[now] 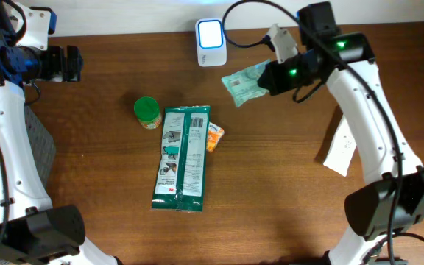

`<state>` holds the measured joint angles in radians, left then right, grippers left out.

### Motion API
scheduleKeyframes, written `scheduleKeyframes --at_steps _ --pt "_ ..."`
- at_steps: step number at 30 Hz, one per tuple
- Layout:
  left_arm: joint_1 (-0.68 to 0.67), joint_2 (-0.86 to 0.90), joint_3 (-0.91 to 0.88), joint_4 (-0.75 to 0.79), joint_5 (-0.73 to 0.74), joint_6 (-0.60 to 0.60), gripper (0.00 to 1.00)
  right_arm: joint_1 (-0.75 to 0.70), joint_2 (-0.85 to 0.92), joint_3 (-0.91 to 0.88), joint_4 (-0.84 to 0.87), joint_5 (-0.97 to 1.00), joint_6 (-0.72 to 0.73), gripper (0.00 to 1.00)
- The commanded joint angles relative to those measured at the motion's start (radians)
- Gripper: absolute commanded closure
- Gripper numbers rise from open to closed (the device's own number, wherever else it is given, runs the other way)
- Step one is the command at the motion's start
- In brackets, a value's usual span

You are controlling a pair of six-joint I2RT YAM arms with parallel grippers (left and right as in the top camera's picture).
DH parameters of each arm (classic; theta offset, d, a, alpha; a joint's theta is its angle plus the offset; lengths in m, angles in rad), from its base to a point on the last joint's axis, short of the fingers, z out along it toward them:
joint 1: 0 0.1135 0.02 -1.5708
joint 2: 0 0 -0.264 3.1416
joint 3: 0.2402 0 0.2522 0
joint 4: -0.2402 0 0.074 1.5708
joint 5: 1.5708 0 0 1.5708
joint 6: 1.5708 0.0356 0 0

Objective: Scan the item barcode
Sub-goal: 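Carry the pouch right toward the Pantene tube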

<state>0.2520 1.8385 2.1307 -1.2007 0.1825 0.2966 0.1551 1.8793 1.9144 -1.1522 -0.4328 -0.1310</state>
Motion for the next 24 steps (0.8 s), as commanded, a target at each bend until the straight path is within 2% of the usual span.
scheduleKeyframes --at_steps 1,5,9,11,13,14,19,23,24 --pt "0.002 -0.010 0.006 0.002 0.003 0.015 0.01 -0.070 -0.041 0.002 0.000 -0.010 -0.037 0.96" --pt "0.002 -0.010 0.006 0.002 0.003 0.015 0.01 -0.097 -0.032 -0.010 0.000 0.246 0.096 0.96" --pt "0.002 -0.010 0.006 0.002 0.003 0.015 0.01 -0.103 -0.013 -0.017 0.007 0.315 0.126 0.96" --pt "0.002 -0.010 0.006 0.002 0.003 0.015 0.01 -0.104 0.013 -0.020 0.006 0.480 0.204 0.96" --pt "0.002 -0.010 0.006 0.002 0.003 0.016 0.01 -0.103 0.068 -0.049 -0.005 0.797 0.364 0.96" --pt "0.002 -0.010 0.006 0.002 0.003 0.015 0.01 -0.103 0.082 -0.063 -0.008 0.852 0.394 0.96" --pt "0.002 -0.010 0.006 0.002 0.003 0.015 0.01 -0.109 0.178 -0.110 -0.003 0.951 0.466 0.96" --pt "0.002 -0.010 0.006 0.002 0.003 0.016 0.01 -0.138 0.237 -0.121 -0.001 0.934 0.467 0.95" --pt "0.002 -0.010 0.006 0.002 0.003 0.015 0.01 -0.149 0.242 -0.121 -0.009 0.917 0.467 0.84"
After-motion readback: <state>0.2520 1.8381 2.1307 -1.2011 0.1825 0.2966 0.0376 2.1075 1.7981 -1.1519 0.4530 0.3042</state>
